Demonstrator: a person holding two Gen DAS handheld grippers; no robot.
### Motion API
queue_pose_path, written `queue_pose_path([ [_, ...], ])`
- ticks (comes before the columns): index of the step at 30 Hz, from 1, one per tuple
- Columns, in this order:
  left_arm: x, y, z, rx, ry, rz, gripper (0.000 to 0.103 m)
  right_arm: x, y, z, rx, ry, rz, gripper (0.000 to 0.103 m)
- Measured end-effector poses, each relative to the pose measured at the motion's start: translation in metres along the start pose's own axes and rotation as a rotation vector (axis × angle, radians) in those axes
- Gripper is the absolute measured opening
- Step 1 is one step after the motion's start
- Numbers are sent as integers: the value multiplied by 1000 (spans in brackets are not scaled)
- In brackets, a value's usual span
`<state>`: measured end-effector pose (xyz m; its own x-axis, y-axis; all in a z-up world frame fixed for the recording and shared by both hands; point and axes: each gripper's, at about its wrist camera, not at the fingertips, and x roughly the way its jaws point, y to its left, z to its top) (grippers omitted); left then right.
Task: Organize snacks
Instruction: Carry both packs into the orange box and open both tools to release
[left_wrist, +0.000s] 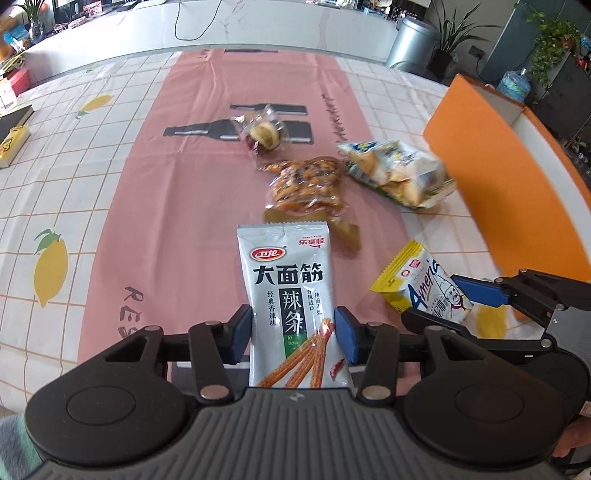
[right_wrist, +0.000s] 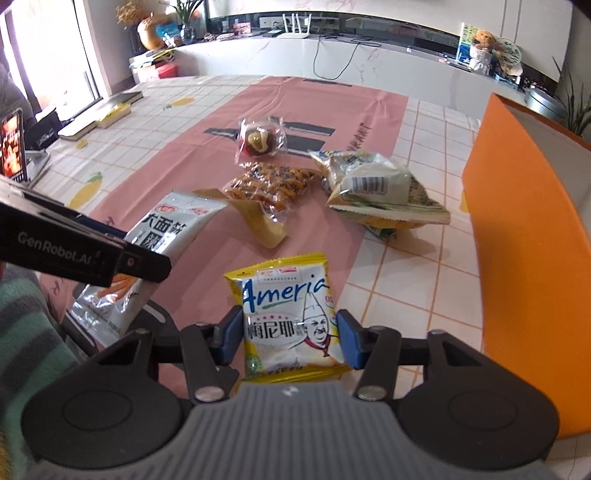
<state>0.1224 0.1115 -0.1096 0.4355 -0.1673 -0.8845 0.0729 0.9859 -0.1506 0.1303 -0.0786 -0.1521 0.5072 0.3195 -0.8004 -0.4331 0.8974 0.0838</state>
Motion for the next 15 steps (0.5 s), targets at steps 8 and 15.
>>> queue_pose_path([
  [8, -45, -35, 1, 51, -78, -44, 54, -60, -10, -2, 69, -110, -10, 51],
  [15, -80, -92, 27, 158, -138, -137, 54, -124, -50, -2, 139, -203, -34, 51],
])
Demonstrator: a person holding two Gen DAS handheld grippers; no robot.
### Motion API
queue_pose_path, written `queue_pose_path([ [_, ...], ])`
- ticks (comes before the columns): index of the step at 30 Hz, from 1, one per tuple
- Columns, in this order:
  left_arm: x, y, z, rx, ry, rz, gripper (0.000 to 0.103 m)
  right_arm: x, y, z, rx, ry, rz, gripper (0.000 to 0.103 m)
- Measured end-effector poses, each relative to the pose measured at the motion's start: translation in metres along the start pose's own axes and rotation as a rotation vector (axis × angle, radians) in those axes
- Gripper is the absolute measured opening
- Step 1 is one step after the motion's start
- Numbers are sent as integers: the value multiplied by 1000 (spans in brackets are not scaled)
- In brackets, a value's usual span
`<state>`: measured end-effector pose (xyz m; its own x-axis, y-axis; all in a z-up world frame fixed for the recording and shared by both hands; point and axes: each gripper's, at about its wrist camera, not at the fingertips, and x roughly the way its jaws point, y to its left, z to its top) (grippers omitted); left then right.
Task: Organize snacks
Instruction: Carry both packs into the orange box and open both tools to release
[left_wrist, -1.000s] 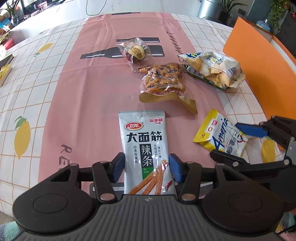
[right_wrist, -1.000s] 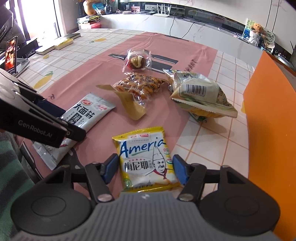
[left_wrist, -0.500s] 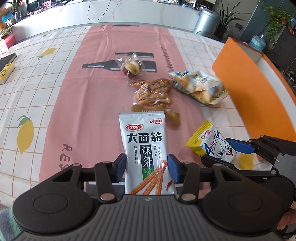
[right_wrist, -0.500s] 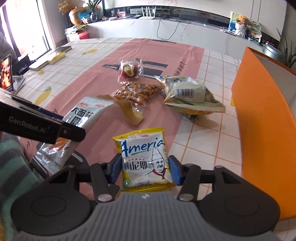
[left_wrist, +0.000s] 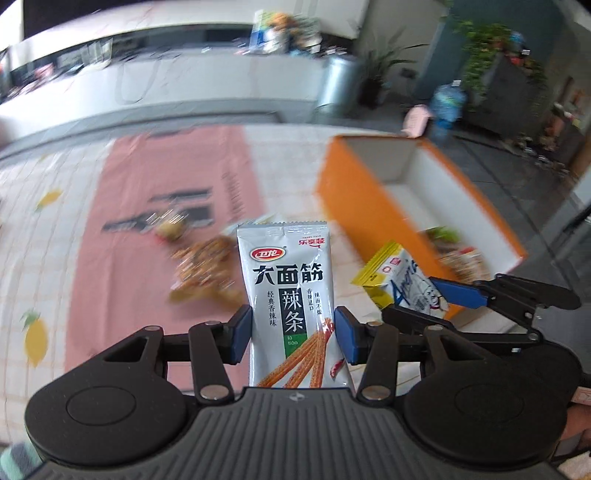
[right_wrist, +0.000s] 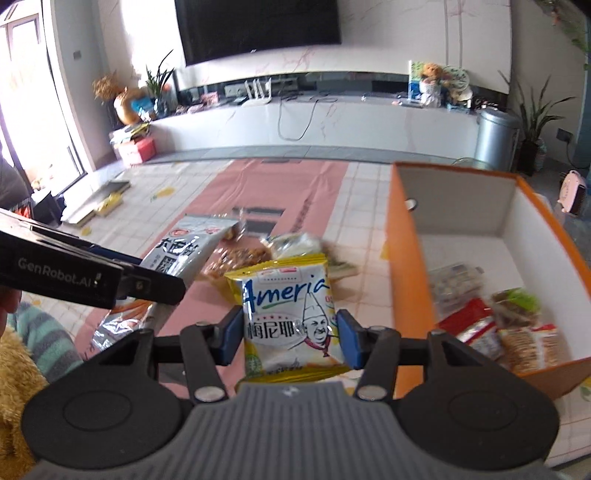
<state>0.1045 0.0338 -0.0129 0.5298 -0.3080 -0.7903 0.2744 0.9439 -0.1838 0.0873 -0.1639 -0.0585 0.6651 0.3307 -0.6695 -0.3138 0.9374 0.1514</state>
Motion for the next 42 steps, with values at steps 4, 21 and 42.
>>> queue_pose_path([
  [4, -1, -39, 28, 58, -8, -74, 54, -33, -36, 9, 40, -38, -38, 51],
  [21, 108, -183, 124, 417, 107, -82, 54, -59, -178, 47, 46, 17, -165, 51],
  [42, 251, -173, 153, 736, 377, 44, 54, 98, -234, 93, -89, 309, -116, 51],
])
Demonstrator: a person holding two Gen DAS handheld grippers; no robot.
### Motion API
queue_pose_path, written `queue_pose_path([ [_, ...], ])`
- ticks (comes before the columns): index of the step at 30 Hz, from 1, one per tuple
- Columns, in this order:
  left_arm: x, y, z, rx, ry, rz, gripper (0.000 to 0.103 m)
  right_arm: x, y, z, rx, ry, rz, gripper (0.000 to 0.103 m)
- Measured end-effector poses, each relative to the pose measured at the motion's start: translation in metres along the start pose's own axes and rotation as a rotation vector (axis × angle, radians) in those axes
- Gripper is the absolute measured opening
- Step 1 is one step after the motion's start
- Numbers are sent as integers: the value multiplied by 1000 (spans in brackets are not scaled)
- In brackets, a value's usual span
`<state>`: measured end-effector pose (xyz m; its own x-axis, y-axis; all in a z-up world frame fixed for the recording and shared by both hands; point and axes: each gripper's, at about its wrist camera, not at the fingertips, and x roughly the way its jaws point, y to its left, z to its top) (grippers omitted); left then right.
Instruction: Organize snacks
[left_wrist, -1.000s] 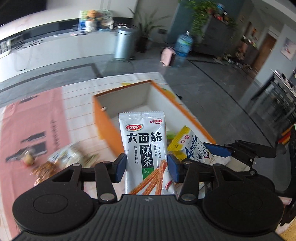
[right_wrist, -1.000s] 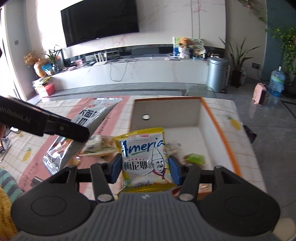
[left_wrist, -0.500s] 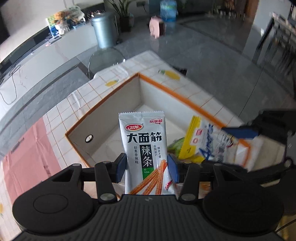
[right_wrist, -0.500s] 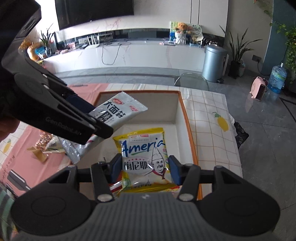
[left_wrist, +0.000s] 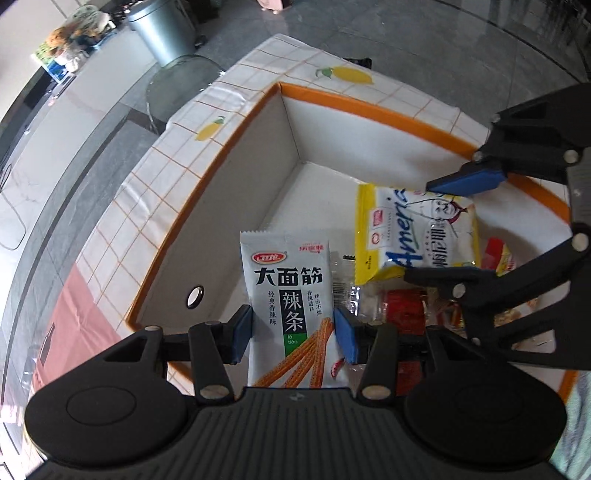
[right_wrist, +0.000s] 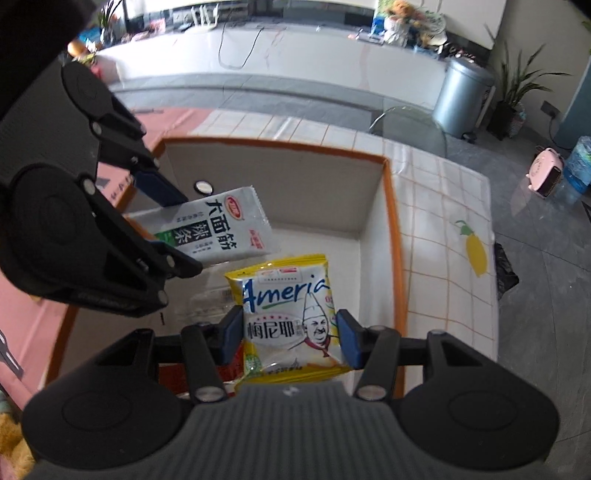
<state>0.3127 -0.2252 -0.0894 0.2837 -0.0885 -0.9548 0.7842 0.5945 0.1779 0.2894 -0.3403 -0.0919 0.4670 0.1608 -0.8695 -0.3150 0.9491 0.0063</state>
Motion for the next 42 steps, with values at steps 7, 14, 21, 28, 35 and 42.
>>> queue_pose_path([
  [7, 34, 0, 4, 46, 14, -17, 54, 31, 9, 6, -90, 56, -39, 51],
  [14, 47, 7, -1, 42, 6, -32, 55, 44, 27, 15, -177, 104, -48, 51],
  [21, 50, 10, -10, 36, -31, -28, 60, 60, 31, 17, -195, 149, -73, 51],
  [28, 43, 15, -15, 4, -54, -48, 64, 64, 39, 21, -206, 165, -82, 52],
  [35, 25, 24, -23, -39, -103, -72, 68, 54, 43, 16, -180, 183, -119, 54],
  [42, -16, 26, -37, -79, -163, -81, 69, 38, 49, 18, -128, 197, -122, 63],
])
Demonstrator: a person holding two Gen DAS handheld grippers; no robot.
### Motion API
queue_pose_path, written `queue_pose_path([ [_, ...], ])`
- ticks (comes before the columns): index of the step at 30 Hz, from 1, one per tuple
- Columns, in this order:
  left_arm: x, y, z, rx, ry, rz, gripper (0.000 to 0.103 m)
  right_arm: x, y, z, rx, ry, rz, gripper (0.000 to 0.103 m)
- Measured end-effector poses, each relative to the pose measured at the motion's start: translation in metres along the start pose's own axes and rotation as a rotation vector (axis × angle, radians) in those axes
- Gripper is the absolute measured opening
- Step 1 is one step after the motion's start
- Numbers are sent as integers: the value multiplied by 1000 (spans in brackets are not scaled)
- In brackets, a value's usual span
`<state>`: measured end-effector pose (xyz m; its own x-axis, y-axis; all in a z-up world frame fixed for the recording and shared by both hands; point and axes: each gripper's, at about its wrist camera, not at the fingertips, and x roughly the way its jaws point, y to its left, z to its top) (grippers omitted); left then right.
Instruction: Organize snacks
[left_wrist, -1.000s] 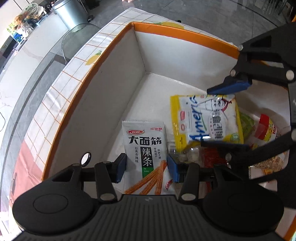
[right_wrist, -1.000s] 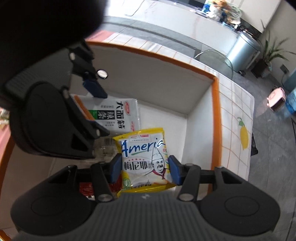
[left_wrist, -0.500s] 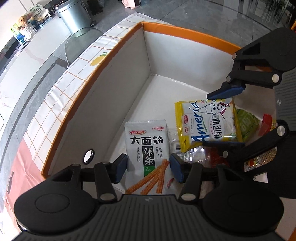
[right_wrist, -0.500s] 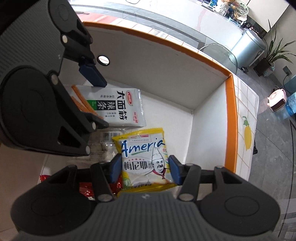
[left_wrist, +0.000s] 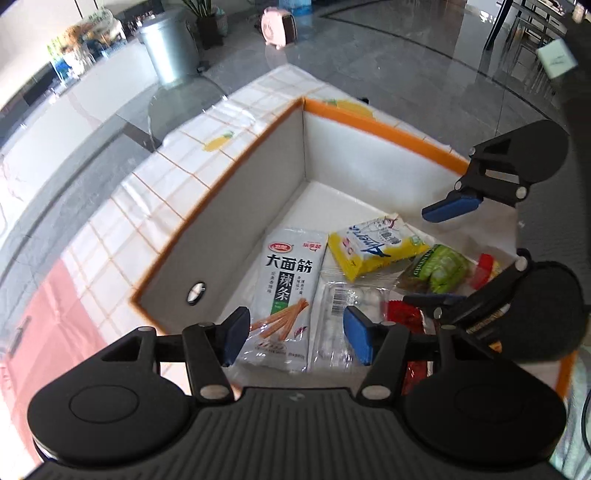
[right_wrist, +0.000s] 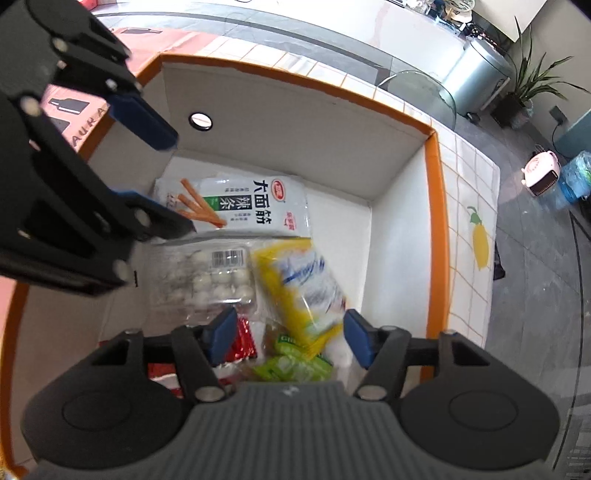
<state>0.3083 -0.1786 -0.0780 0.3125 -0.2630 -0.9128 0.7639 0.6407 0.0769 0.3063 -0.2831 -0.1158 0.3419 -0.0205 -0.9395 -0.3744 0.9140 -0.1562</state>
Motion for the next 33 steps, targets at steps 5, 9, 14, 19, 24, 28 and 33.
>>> queue_pose_path([
  [5, -48, -6, -10, 2, -51, 30, 69, -28, 4, -5, 35, -11, -18, 64],
  [9, -86, -13, -28, -6, -97, 57, 69, -57, 11, -10, 53, -52, -41, 65],
  [14, -128, -25, -59, -38, -157, 79, 69, -96, 34, -20, 55, -101, -80, 65],
  [19, -168, -36, -96, -97, -239, 67, 69, -131, 61, -37, 79, -174, -80, 65],
  [24, -189, -43, -134, -171, -306, 123, 69, -158, 91, -58, 135, -259, -70, 65],
  [28, -203, -45, -165, -214, -369, 187, 69, -167, 120, -76, 174, -336, -65, 68],
  [33, -219, -47, -209, -284, -474, 314, 69, -171, 150, -95, 262, -442, -41, 70],
])
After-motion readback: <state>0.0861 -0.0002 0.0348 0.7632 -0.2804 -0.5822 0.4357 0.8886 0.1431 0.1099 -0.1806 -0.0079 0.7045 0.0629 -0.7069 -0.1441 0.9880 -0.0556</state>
